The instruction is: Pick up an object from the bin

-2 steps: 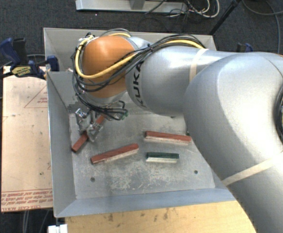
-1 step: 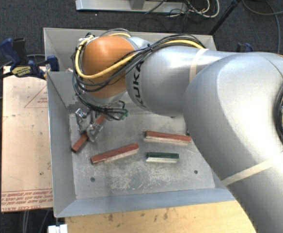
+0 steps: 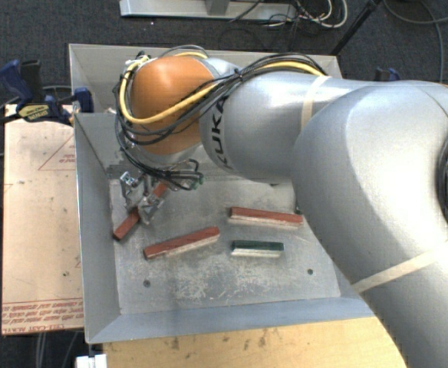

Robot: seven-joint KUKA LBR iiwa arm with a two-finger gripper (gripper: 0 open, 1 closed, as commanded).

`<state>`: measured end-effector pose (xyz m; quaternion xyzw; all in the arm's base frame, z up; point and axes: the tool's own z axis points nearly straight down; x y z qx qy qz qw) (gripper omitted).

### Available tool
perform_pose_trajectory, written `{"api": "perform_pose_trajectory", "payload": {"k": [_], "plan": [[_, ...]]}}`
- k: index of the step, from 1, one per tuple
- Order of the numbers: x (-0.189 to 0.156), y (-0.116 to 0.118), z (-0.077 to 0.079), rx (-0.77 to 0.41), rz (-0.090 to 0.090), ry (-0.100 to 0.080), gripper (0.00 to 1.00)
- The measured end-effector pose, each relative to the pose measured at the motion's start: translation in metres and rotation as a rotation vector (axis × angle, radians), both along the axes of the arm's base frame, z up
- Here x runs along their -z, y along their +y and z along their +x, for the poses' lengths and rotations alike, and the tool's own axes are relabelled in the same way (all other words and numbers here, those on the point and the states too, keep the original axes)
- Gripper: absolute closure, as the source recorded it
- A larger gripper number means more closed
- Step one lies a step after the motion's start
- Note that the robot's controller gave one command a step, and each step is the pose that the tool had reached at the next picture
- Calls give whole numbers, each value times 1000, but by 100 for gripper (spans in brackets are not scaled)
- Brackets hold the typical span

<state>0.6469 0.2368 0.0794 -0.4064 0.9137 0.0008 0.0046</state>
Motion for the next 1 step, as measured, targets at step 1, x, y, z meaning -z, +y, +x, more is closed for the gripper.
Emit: {"api": "perform_pose_trajectory", "payload": {"k": [1], "plan": [[-16, -1, -3, -1, -4, 13, 100]]}}
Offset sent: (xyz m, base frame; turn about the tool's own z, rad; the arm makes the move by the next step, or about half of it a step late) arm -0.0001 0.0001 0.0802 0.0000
